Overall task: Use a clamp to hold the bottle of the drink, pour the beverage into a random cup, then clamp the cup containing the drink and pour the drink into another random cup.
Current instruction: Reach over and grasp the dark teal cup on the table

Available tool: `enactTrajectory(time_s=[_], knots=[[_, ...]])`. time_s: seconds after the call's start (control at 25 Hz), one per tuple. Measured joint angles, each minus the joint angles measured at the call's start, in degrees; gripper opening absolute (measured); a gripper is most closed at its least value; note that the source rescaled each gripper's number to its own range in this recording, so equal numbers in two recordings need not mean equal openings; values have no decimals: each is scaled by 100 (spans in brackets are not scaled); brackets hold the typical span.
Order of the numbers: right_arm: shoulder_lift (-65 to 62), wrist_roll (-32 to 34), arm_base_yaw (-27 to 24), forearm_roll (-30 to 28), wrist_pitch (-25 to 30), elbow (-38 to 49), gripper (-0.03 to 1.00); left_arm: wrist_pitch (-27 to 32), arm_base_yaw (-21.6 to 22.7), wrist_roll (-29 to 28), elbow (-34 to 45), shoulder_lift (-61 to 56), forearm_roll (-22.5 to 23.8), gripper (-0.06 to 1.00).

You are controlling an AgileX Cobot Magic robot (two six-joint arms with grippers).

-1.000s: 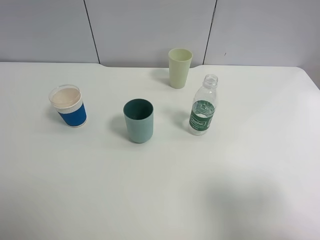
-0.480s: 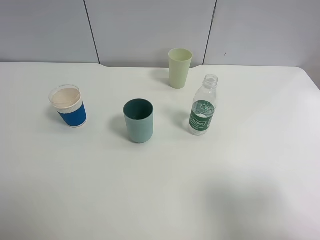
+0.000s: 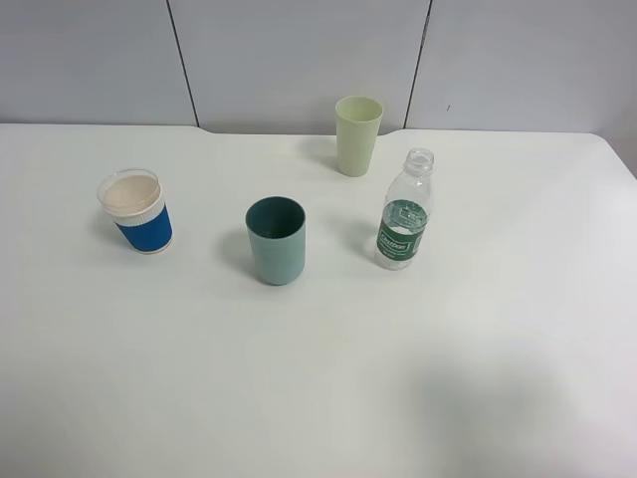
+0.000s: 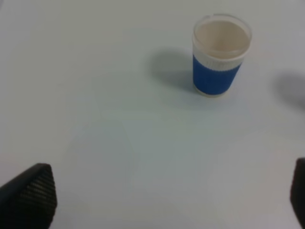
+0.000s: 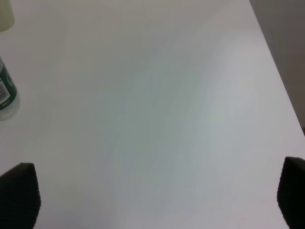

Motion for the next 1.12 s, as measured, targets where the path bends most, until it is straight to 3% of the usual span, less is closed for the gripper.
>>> enactTrajectory(time_s=[0.32, 0.48, 0.88, 1.12], knots=[[0, 0, 0, 0, 0, 0, 100, -754, -76, 207, -142, 899, 25, 100], [0, 0, 0, 0, 0, 0, 100, -1072, -675, 213, -153, 1475, 91, 100], [0, 0, 0, 0, 0, 0, 100, -1165, -2072, 213, -153, 2842, 208, 100], [0, 0, 0, 0, 0, 0, 100, -1207, -2539, 235, -153, 3720, 196, 100]])
